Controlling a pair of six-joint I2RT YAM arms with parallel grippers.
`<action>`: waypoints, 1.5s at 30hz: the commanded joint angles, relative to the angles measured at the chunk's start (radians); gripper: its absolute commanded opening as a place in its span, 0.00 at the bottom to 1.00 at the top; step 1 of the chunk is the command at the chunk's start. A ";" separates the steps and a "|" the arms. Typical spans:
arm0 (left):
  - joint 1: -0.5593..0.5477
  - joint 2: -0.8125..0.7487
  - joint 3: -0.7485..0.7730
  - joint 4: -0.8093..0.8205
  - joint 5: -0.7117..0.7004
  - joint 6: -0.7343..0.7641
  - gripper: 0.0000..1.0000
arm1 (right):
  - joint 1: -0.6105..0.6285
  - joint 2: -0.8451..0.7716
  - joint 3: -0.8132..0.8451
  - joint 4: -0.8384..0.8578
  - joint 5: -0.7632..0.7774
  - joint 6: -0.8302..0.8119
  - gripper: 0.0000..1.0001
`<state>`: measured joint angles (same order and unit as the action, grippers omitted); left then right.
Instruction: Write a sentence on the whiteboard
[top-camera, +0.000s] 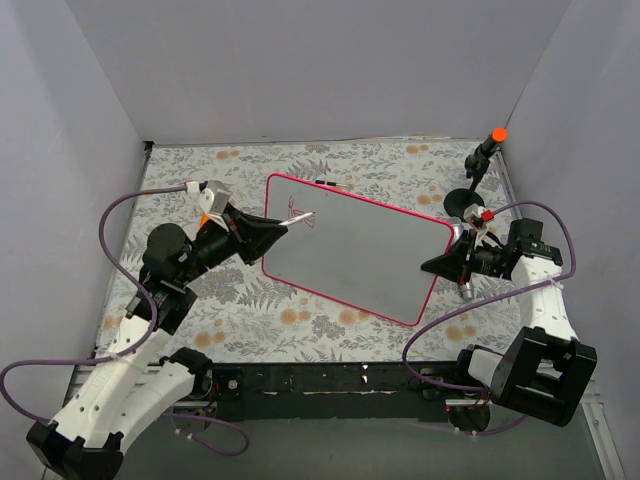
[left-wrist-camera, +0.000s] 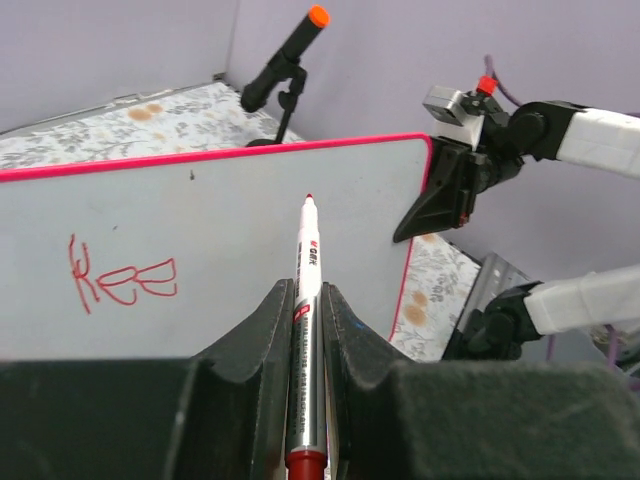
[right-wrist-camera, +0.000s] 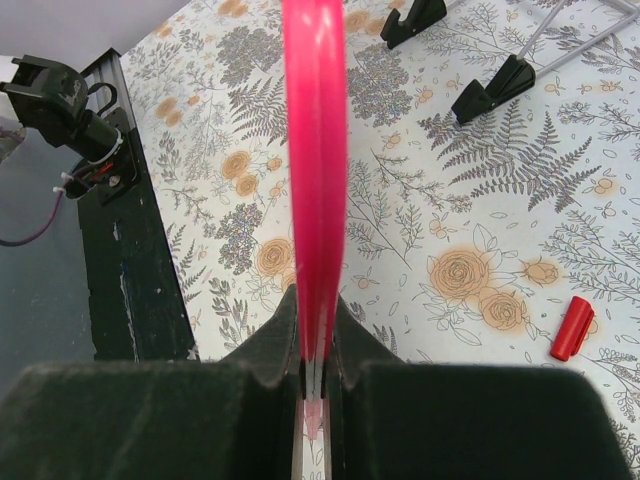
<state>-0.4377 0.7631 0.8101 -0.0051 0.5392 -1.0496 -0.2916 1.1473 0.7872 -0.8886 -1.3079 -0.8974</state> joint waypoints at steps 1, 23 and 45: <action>-0.042 -0.002 -0.071 -0.079 -0.202 0.063 0.00 | 0.008 -0.004 0.020 0.054 0.125 -0.054 0.01; -0.334 0.117 -0.086 0.042 -0.706 0.071 0.00 | 0.008 -0.009 0.015 0.066 0.130 -0.041 0.01; -0.332 0.189 -0.046 0.068 -0.726 0.082 0.00 | 0.008 -0.009 0.017 0.062 0.130 -0.044 0.01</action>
<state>-0.7681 0.9649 0.7193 0.0406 -0.1604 -0.9890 -0.2874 1.1473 0.7872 -0.8795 -1.3045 -0.8925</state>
